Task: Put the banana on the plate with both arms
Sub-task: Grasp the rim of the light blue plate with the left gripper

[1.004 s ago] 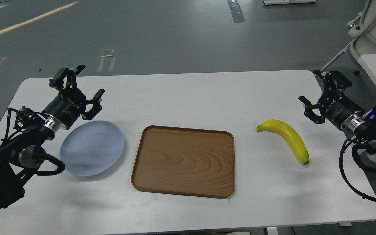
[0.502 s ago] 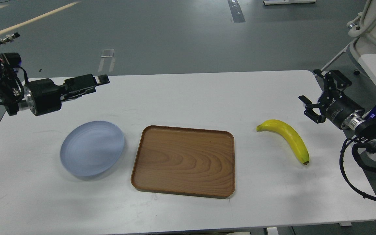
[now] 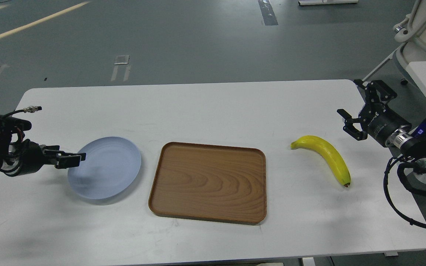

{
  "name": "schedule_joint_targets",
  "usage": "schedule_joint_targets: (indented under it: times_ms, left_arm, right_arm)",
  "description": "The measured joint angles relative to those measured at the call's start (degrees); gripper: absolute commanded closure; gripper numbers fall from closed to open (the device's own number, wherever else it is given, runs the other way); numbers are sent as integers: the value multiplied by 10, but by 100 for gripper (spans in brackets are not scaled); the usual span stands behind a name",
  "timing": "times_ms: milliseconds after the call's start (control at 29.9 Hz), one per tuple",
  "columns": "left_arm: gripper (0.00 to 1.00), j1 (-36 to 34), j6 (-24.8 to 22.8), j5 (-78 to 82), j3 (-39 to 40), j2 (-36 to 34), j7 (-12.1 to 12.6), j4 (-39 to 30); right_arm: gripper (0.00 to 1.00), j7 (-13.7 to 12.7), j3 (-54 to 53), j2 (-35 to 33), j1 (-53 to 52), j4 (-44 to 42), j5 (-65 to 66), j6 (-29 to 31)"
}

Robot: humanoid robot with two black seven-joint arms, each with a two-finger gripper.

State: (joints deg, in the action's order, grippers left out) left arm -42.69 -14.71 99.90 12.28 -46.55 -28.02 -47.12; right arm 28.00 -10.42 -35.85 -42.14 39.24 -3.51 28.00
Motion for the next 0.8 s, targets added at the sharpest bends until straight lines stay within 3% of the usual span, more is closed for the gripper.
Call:
schedule_joint_targets:
  times_ms: [67,234,268,335,402,435,469,803]
  left_arm:
    - [7,4,2,-1,-2,5,0,5]
    - [29,12,3,-3,-3,12,0,22]
    - [42,12,3,-5,-3,14,0,24]
    - [51,13,3,-8,-3,17,0,26]
    - [69,14,3,-10,-3,18,0,26]
    - [90,14,3,-11,-3,19,0,26]
    - [100,15,3,-11,-3,19,0,26]
    - [100,15,3,-34,-3,20,0,27]
  right_arm:
    - [0,0,0,0,0,0,0,0]
    - [0,0,0,0,0,1,0,0]
    - [0,0,0,0,0,1,0,0]
    - [0,0,0,0,0,1,0,0]
    - [0,0,0,0,0,1,0,0]
    - [0,0,0,0,0,2,0,0]
    - [0,0,0,0,1,2,0,0]
    - [0,0,0,0,2,2,0,0]
